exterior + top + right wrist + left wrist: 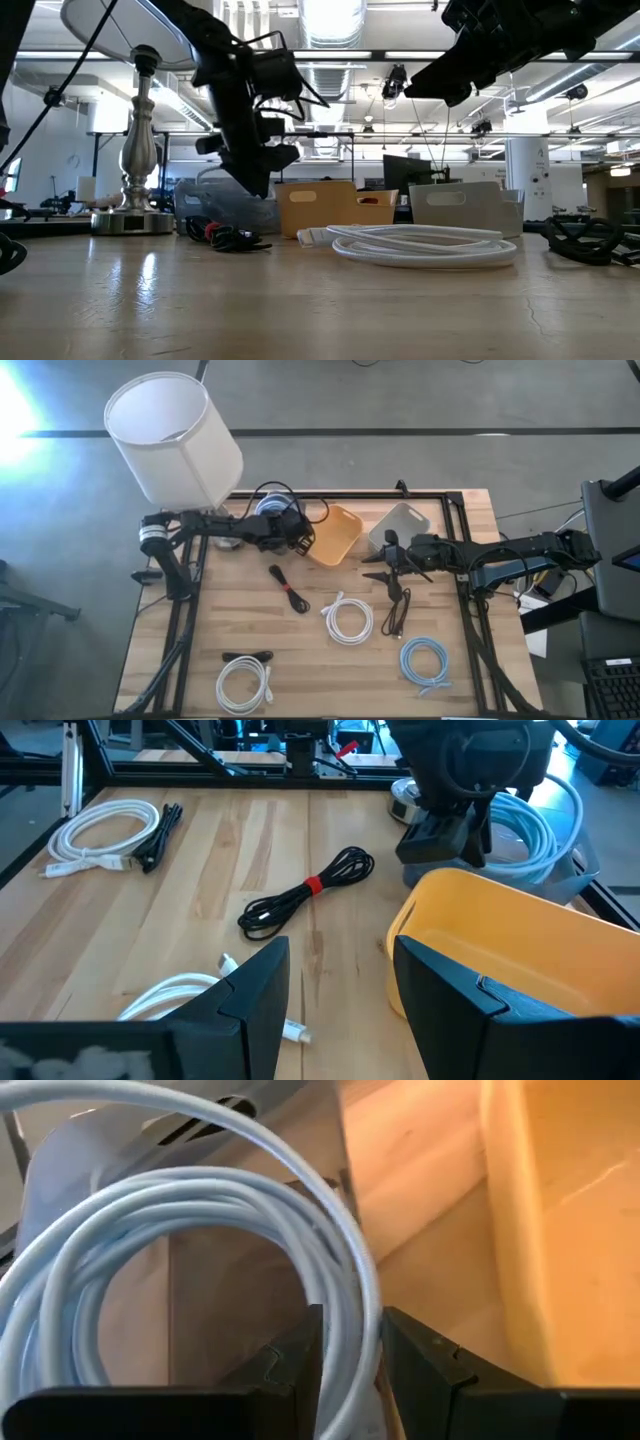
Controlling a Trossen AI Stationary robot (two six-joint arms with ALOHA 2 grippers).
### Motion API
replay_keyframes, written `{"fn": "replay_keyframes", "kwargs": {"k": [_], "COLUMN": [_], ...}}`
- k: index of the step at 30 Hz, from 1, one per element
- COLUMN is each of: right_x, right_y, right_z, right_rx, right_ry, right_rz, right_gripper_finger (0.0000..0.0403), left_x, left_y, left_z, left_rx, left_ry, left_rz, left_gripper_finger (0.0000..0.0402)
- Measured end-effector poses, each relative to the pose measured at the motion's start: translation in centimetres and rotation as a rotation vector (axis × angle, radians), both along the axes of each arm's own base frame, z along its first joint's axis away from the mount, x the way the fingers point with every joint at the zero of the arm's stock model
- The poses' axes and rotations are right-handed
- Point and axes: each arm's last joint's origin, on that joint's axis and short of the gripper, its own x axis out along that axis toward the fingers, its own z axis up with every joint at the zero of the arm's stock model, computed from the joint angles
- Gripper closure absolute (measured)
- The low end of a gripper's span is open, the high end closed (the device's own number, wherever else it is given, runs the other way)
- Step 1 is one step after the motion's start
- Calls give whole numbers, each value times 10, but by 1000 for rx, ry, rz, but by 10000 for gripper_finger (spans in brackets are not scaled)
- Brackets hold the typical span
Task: Pick & Place USB Port
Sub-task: Put the left blue HDMI cable into the black bin, then put the blue HDMI cable into the black bin
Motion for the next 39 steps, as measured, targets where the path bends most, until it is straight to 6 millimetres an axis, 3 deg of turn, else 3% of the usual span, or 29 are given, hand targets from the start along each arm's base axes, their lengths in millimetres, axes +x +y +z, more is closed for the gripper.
{"fn": "replay_keyframes", "kwargs": {"k": [20, 29, 39], "right_x": [0, -1, -7], "right_y": [0, 0, 4], "right_z": [0, -2, -14], "right_rx": [0, 9, 106], "right_ry": [1, 27, 157], "right_rz": [0, -3, -35], "right_gripper_finger": [225, 225, 225], "left_x": [-1, 6, 8], "left_y": [-2, -33, -81], "left_z": [3, 21, 37], "left_rx": [59, 90, 110], "left_ry": [4, -35, -76], "left_rz": [44, -68, -235], "left_gripper_finger": [294, 294, 293]}}
